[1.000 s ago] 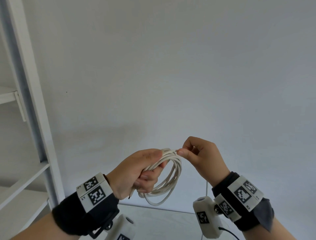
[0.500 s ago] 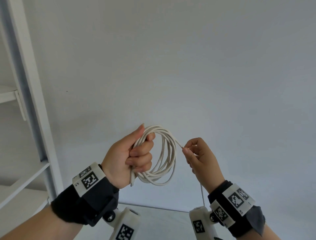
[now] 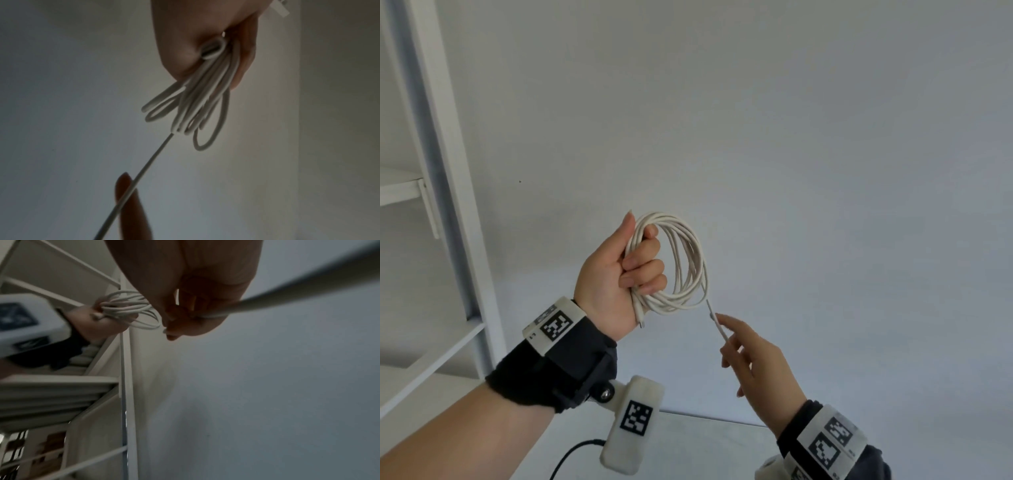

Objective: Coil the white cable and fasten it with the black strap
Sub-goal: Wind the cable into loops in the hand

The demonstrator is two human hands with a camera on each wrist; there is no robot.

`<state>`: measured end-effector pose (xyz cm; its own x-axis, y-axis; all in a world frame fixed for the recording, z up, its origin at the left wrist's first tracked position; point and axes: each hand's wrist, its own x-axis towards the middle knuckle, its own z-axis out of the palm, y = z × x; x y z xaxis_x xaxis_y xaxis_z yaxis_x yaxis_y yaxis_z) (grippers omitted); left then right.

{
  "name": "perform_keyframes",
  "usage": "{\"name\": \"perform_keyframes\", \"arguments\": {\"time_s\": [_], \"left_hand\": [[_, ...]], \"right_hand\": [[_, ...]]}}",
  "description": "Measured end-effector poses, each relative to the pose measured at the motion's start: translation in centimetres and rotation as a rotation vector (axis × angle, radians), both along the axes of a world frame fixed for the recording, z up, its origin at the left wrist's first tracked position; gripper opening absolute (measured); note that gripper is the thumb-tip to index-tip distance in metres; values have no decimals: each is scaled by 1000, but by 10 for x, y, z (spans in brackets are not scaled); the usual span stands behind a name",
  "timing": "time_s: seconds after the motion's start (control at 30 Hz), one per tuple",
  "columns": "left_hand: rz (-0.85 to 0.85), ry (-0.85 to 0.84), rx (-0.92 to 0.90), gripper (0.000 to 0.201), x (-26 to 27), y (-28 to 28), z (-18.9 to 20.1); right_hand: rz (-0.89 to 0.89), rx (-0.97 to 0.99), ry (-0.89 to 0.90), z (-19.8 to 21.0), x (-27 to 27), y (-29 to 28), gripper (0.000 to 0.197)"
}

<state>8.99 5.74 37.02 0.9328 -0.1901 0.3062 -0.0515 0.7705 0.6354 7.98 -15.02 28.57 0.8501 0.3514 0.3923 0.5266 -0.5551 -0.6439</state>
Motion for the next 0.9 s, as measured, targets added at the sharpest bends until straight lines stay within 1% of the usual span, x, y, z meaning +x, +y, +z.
{"name": "perform_keyframes", "arguments": {"time_s": [0.13, 0.17, 0.23, 0.3, 0.4, 0.53, 0.73, 0.9], "left_hand": [[50, -14, -20, 35, 7, 3, 1], [62, -18, -9, 35, 8, 3, 1], [92, -27, 29, 33, 10, 1, -1], [121, -40, 72, 30, 11, 0, -4], [139, -81, 135, 23, 13, 0, -11], [171, -163, 241, 19, 17, 0, -19], [310, -200, 501, 15, 13, -4, -24], [340, -252, 757, 18, 6, -8, -27]], "right_hand": [[53, -303, -20, -11, -11, 8, 80], [65, -346, -19, -12, -15, 10, 85], [84, -390, 0, -11, -22, 14, 87], [100, -406, 14, -7, -29, 17, 83], [120, -426, -1, 1, -35, 19, 70], [128, -421, -34, 11, -41, 22, 54], [147, -375, -118, 26, -48, 26, 36], [171, -312, -225, 40, -49, 29, 24]]}}
